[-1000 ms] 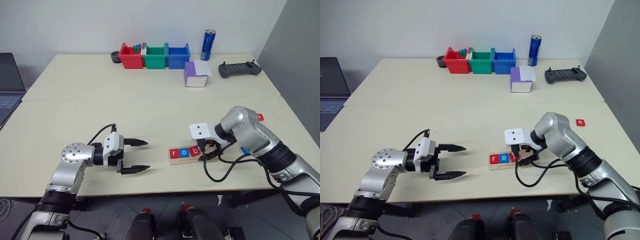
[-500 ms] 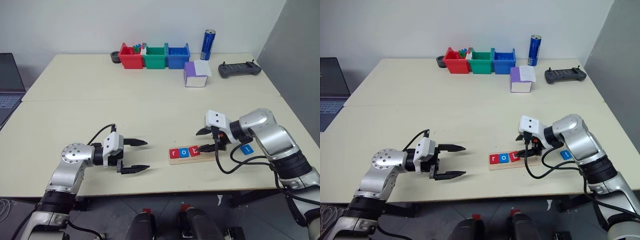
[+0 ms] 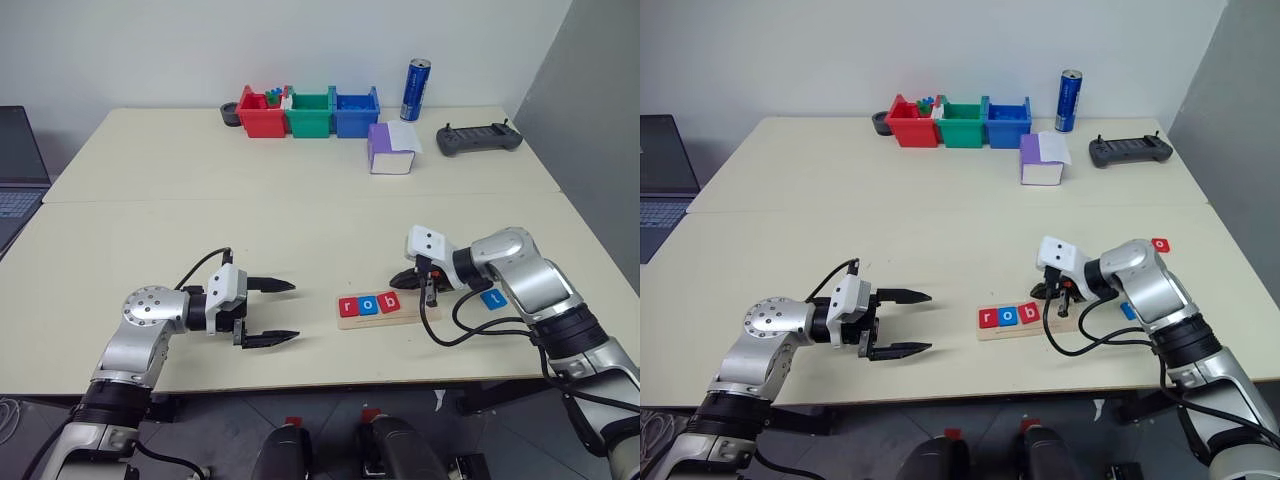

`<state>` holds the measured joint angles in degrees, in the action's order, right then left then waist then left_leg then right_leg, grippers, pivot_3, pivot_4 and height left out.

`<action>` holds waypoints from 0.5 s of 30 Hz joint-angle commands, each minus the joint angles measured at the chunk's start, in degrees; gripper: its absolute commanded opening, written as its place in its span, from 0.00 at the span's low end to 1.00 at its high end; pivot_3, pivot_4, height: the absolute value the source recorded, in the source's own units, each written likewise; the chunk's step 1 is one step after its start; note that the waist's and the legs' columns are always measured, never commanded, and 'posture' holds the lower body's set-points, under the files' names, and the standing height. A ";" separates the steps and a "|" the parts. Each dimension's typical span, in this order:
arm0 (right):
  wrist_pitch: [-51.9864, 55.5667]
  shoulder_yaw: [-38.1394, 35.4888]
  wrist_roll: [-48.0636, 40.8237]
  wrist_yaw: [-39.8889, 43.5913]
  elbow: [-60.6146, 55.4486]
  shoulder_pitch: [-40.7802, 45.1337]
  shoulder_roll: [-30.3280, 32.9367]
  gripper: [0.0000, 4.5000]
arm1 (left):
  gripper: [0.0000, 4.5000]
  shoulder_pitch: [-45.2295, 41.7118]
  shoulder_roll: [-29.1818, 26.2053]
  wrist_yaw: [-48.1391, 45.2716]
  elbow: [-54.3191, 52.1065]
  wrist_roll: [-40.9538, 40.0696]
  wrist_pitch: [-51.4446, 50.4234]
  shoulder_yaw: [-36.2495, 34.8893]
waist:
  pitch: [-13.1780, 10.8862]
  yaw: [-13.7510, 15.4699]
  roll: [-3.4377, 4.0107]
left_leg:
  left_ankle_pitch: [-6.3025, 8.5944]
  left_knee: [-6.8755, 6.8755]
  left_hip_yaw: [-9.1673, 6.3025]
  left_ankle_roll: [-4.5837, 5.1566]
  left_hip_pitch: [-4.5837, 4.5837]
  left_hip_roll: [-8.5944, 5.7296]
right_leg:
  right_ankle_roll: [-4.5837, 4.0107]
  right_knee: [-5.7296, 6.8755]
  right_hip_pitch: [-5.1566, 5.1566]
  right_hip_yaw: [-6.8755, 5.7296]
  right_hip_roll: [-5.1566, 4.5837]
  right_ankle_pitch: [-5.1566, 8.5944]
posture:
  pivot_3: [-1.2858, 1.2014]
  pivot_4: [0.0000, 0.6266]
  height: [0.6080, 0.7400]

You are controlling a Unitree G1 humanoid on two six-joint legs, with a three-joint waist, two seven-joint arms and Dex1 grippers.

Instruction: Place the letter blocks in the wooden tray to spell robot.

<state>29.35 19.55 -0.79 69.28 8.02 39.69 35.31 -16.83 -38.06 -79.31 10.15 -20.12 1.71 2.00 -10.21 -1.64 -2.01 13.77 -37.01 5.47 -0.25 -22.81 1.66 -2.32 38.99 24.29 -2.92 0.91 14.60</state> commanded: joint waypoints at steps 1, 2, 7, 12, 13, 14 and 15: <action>-1.67 0.33 0.54 -0.98 -0.02 0.39 -0.33 0.00 | 1.00 -0.46 -0.28 0.27 -0.68 -0.31 0.52 -0.61 | 0.00 0.00 0.00 | 0.00 0.00 0.00 0.00 0.00 0.00 | 0.00 0.00 0.00 0.00 0.00 0.00 | 0.52 0.24 1.00; -1.74 0.46 0.55 -1.12 0.02 0.29 -0.37 0.00 | 1.00 -0.43 -0.29 0.30 -0.74 -0.31 0.51 -0.61 | 0.00 0.00 0.00 | 0.00 0.00 0.00 0.00 0.00 0.00 | 0.00 0.00 0.00 0.00 0.00 0.00 | 0.52 0.24 1.00; -1.31 0.86 0.12 -1.55 -0.45 0.09 -0.61 0.00 | 1.00 -0.38 -0.41 0.28 -0.81 -0.35 0.43 -0.70 | 0.00 0.00 0.00 | 0.00 0.00 0.00 0.00 0.00 0.00 | 0.00 0.00 0.00 0.00 0.00 0.00 | 0.52 0.24 1.00; -1.34 1.16 -0.18 -1.91 -0.56 0.17 -0.84 0.00 | 1.00 -0.48 -0.43 0.34 -0.81 -0.35 0.36 -0.72 | 0.00 0.00 0.00 | 0.00 0.00 0.00 0.00 0.00 0.00 | 0.00 0.00 0.00 0.00 0.00 0.00 | 0.52 0.24 1.00; -1.36 1.23 -0.20 -1.91 -0.49 0.25 -0.86 0.00 | 1.00 -0.56 -0.43 0.31 -0.75 -0.35 0.35 -0.72 | 0.00 0.00 0.00 | 0.00 0.00 0.00 0.00 0.00 0.00 | 0.00 0.00 0.00 0.00 0.00 0.00 | 0.52 0.24 1.00; -1.33 1.35 -0.19 -1.77 -0.53 0.24 -0.77 0.00 | 1.00 -0.62 -0.44 0.29 -0.71 -0.36 0.35 -0.72 | 0.00 0.00 0.00 | 0.00 0.00 0.00 0.00 0.00 0.00 | 0.00 0.00 0.00 0.00 0.00 0.00 | 0.52 0.24 1.00; -1.30 1.47 -0.15 -1.59 -0.63 0.18 -0.61 0.00 | 1.00 -0.65 -0.45 0.29 -0.69 -0.35 0.34 -0.73 | 0.00 0.00 0.00 | 0.00 0.00 0.00 0.00 0.00 0.00 | 0.00 0.00 0.00 0.00 0.00 0.00 | 0.52 0.24 1.00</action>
<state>28.71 21.48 -0.78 67.49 9.09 39.43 34.55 -16.83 -38.06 -79.29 10.14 -20.12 1.69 2.00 -10.21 -1.64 -2.01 13.77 -37.01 5.47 -0.25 -22.81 1.66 -2.32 38.99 24.29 -2.92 0.91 14.60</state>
